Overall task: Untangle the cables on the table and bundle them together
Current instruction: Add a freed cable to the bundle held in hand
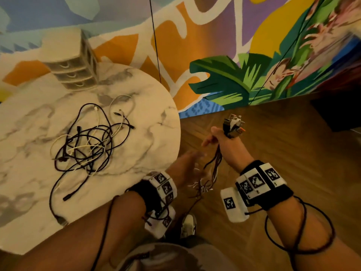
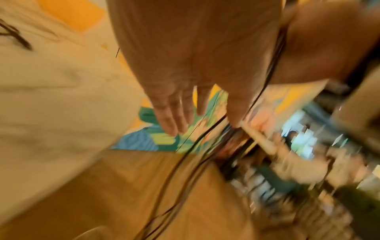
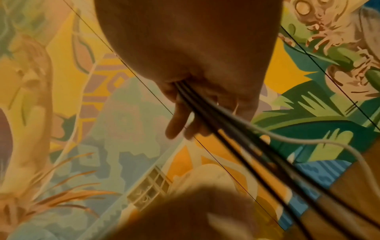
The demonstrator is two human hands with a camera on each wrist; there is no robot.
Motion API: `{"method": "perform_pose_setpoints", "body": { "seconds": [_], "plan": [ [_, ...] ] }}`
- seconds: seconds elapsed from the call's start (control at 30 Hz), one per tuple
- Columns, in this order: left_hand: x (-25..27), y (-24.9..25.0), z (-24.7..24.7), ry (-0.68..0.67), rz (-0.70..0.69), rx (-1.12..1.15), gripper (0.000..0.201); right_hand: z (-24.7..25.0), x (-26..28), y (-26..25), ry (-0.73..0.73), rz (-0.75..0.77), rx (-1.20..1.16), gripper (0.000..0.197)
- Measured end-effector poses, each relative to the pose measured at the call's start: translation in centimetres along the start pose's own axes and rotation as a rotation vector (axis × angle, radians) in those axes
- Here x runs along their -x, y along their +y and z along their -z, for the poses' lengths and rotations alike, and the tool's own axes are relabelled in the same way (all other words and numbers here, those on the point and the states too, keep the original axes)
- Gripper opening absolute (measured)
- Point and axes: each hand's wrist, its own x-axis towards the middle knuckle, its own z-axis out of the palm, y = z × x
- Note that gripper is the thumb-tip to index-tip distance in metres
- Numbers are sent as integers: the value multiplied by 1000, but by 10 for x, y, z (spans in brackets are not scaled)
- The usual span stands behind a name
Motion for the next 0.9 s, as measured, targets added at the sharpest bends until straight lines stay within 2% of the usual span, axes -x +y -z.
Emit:
{"method": "perform_pose_setpoints", "body": {
  "seconds": [0.03, 0.1, 0.17, 0.27, 0.33, 0.4, 0.43, 0.47, 0.5, 0.53, 0.57, 0.6, 0.67, 0.73, 0.83, 0.9],
  "plan": [
    [-6, 23, 8, 19, -106, 148, 61, 4, 2, -6, -5, 35, -1, 42],
    [-10, 70, 22, 36, -183, 285, 44, 11, 4, -22, -10, 66, -52, 37],
    [-8, 101, 33, 73, -156, 454, 33, 22, 7, -36, -42, 86, -175, 39],
    [-10, 121, 49, 80, -117, 747, 14, 35, 5, -40, -182, 139, -376, 33],
    [-12, 124, 59, 82, -152, 813, 23, 31, 1, -23, -269, 155, -232, 21],
    [-14, 130, 70, 127, -212, 699, 40, 17, -1, -2, -299, 162, -11, 8],
    [-16, 134, 72, 159, -246, 557, 44, 10, -4, 7, -245, 172, 29, 18],
    [-17, 137, 73, 180, -291, 359, 43, 5, -8, 12, -179, 179, 43, 20],
    [-16, 143, 71, 192, -349, 142, 40, 1, -13, 14, -131, 183, 79, 11],
    [-16, 145, 70, 203, -412, -52, 35, -2, -20, 16, -109, 175, 173, 15],
    [-14, 148, 69, 207, -447, -192, 30, -5, -26, 19, -108, 135, 267, 25],
    [-12, 150, 71, 214, -467, -278, 27, -8, -34, 27, -89, 92, 276, 26],
    [-9, 153, 83, 257, -512, -414, 24, -10, -46, 49, -21, -18, 111, 15],
    [-4, 160, 96, 357, -619, -567, 25, -7, -57, 84, 42, -190, 56, 34],
    [-2, 171, 108, 487, -776, -675, 21, -3, -63, 126, -5, -402, 212, 35],
    [-4, 171, 104, 523, -838, -757, 25, -6, -70, 130, -41, -492, 219, 39]
  ]
}}
